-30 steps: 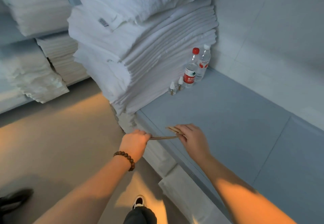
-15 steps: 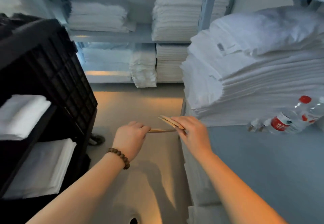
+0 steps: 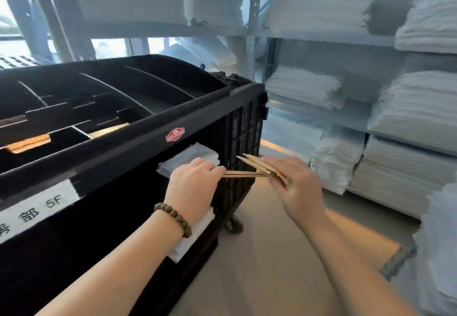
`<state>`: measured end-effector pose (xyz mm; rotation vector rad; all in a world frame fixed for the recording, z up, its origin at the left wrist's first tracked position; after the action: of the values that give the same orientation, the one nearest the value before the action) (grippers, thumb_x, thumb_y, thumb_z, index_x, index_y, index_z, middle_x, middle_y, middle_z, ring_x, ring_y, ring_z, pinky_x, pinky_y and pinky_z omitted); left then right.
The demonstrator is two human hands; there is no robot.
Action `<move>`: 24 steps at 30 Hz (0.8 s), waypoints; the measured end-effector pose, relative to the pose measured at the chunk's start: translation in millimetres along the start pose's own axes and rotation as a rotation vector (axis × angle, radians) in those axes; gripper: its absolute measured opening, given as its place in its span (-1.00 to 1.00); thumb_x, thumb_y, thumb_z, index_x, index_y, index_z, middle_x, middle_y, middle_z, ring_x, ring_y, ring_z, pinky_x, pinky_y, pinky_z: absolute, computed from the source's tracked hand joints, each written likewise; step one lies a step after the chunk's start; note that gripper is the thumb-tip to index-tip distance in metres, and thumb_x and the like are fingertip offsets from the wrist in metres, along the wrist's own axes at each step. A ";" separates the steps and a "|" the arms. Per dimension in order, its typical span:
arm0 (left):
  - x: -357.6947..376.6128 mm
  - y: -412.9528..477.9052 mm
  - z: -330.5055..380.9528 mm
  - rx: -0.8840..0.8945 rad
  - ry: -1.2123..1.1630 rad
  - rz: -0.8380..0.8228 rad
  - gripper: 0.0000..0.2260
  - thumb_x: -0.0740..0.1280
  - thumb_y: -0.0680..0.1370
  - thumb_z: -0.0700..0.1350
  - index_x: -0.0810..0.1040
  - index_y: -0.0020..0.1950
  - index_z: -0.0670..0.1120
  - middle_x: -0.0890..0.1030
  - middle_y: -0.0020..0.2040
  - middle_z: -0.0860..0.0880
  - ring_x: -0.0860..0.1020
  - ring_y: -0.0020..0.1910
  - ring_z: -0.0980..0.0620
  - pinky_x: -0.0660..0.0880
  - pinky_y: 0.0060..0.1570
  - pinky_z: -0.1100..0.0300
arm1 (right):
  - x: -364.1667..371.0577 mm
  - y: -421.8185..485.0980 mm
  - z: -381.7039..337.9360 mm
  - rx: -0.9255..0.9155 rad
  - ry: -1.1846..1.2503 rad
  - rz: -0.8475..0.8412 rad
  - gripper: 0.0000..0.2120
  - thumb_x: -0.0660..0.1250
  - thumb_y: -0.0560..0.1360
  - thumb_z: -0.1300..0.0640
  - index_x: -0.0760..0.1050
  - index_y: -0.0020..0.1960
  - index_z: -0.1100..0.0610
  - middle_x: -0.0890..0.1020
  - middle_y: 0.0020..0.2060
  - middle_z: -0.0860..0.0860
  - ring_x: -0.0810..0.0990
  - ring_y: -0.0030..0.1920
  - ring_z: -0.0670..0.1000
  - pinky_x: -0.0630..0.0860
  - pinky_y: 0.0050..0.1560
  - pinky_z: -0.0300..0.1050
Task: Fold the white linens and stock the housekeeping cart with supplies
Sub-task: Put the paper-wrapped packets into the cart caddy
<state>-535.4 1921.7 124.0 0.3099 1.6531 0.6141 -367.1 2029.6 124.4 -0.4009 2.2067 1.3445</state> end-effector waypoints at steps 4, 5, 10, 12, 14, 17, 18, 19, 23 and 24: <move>-29.5 -1.0 -61.1 -0.104 0.114 0.015 -0.79 0.47 0.43 -0.16 0.64 0.01 0.07 0.64 -0.15 0.09 0.58 -0.17 0.04 0.52 -0.32 0.18 | 40.7 49.6 -33.7 -0.104 0.068 0.008 -0.73 0.39 0.45 0.24 0.62 0.15 0.13 0.67 0.02 -0.02 0.59 0.02 -0.01 0.43 0.10 -0.28; -35.3 -1.5 -75.4 -0.133 0.139 0.014 -0.79 0.49 0.41 -0.16 0.65 0.00 0.07 0.65 -0.17 0.09 0.58 -0.19 0.04 0.50 -0.34 0.19 | 50.3 59.9 -41.3 -0.117 0.092 0.004 -0.73 0.40 0.45 0.24 0.62 0.15 0.14 0.68 0.02 0.00 0.60 0.02 0.01 0.45 0.10 -0.25; -63.3 -3.2 -140.8 -0.220 0.215 0.089 -0.82 0.54 0.33 -0.22 0.68 -0.13 0.00 0.64 -0.28 0.05 0.59 -0.29 -0.01 0.48 -0.42 0.17 | 101.6 106.7 -78.6 -0.196 0.195 -0.025 -0.72 0.38 0.47 0.20 0.61 0.17 0.14 0.66 0.04 0.01 0.60 0.06 0.02 0.55 0.11 -0.05; -71.6 -4.4 -164.7 -0.233 0.216 0.119 -0.82 0.57 0.30 -0.20 0.69 -0.15 -0.02 0.65 -0.29 0.02 0.60 -0.31 -0.03 0.51 -0.44 0.15 | 123.6 124.9 -92.8 -0.231 0.240 -0.022 -0.72 0.36 0.46 0.19 0.61 0.17 0.13 0.66 0.03 0.00 0.60 0.06 0.01 0.56 0.10 -0.02; -76.3 -7.1 -188.6 -0.257 0.238 0.122 -0.82 0.58 0.30 -0.18 0.70 -0.14 -0.02 0.66 -0.29 0.02 0.60 -0.31 -0.02 0.51 -0.45 0.15 | 146.8 140.4 -106.1 -0.261 0.277 -0.028 -0.71 0.35 0.46 0.19 0.61 0.17 0.11 0.66 0.02 -0.03 0.59 0.06 -0.02 0.56 0.08 0.01; -80.0 -13.9 -221.9 -0.313 0.307 0.094 -0.85 0.56 0.34 -0.14 0.69 -0.14 0.03 0.64 -0.30 0.07 0.58 -0.31 0.05 0.37 -0.45 0.27 | 180.1 157.3 -122.8 -0.283 0.375 -0.054 -0.72 0.34 0.48 0.20 0.60 0.17 0.09 0.64 0.02 -0.05 0.58 0.04 -0.06 0.59 -0.01 0.03; -81.3 -16.5 -231.5 -0.331 0.330 0.089 -0.85 0.56 0.34 -0.13 0.69 -0.15 0.04 0.64 -0.31 0.08 0.57 -0.31 0.06 0.32 -0.45 0.29 | 189.6 162.4 -127.6 -0.294 0.396 -0.058 -0.73 0.35 0.49 0.21 0.60 0.17 0.08 0.64 0.02 -0.06 0.57 0.04 -0.07 0.60 -0.03 0.02; -81.9 -19.0 -240.7 -0.350 0.349 0.083 -0.85 0.56 0.34 -0.12 0.69 -0.15 0.05 0.64 -0.30 0.09 0.57 -0.31 0.07 0.32 -0.46 0.29 | 198.5 167.6 -132.3 -0.309 0.402 -0.055 -0.74 0.36 0.49 0.21 0.60 0.17 0.08 0.64 0.02 -0.07 0.57 0.04 -0.09 0.59 -0.01 0.00; -85.0 -22.0 -272.7 -0.425 0.384 0.096 -0.84 0.57 0.33 -0.13 0.70 -0.13 0.04 0.65 -0.29 0.07 0.58 -0.32 0.06 0.49 -0.44 0.22 | 229.4 193.4 -144.3 -0.346 0.455 -0.068 -0.75 0.41 0.48 0.24 0.62 0.15 0.09 0.66 0.02 -0.06 0.59 0.07 -0.08 0.56 0.07 -0.05; -85.3 -20.9 -279.3 -0.441 0.398 0.095 -0.84 0.58 0.32 -0.14 0.71 -0.14 0.03 0.65 -0.32 0.06 0.58 -0.35 0.05 0.49 -0.45 0.21 | 236.8 200.7 -145.3 -0.353 0.469 -0.075 -0.75 0.41 0.48 0.25 0.62 0.15 0.10 0.66 0.02 -0.05 0.59 0.07 -0.07 0.56 0.06 -0.04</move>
<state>-789.0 1798.9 203.9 -0.0625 1.8268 1.1454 -702.0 1998.0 190.0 -1.0079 2.2729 1.7402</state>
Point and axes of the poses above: each hand's wrist, its own y-axis towards the middle knuckle, its own x-axis out of the palm, z = x × y, the point moved 4 cm from there along y, towards the middle knuckle
